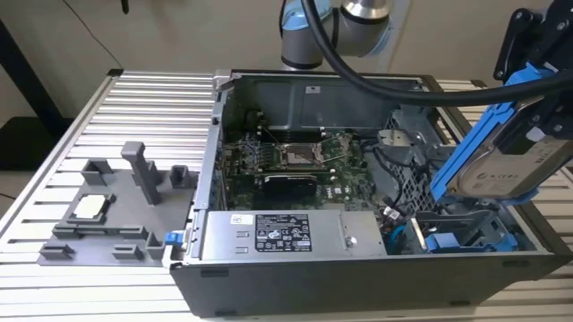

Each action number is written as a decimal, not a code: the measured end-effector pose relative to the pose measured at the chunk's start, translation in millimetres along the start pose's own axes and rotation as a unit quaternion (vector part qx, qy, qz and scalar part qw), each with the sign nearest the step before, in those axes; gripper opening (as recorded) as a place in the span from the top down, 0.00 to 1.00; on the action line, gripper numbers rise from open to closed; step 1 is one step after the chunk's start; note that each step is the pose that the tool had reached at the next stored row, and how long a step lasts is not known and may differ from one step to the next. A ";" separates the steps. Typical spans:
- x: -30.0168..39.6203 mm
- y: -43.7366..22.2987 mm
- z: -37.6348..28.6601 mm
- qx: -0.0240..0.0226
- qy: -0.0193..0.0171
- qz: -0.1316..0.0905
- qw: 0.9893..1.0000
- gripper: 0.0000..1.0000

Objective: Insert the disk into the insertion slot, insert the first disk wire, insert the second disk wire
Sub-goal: 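Insert the disk into the insertion slot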

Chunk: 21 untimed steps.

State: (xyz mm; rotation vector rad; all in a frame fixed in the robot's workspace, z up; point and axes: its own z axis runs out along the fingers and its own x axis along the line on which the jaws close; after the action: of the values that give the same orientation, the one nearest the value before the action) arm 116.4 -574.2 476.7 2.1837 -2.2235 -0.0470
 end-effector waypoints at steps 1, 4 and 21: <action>0.1 0.0 0.6 0.000 0.000 0.000 1.000 0.67; 0.3 -0.1 2.7 0.000 0.000 0.000 1.000 0.67; 11.7 -1.1 20.5 0.005 0.000 0.000 1.000 0.67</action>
State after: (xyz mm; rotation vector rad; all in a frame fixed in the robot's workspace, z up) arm 116.5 -585.8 456.1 2.1885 -2.2283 -0.0368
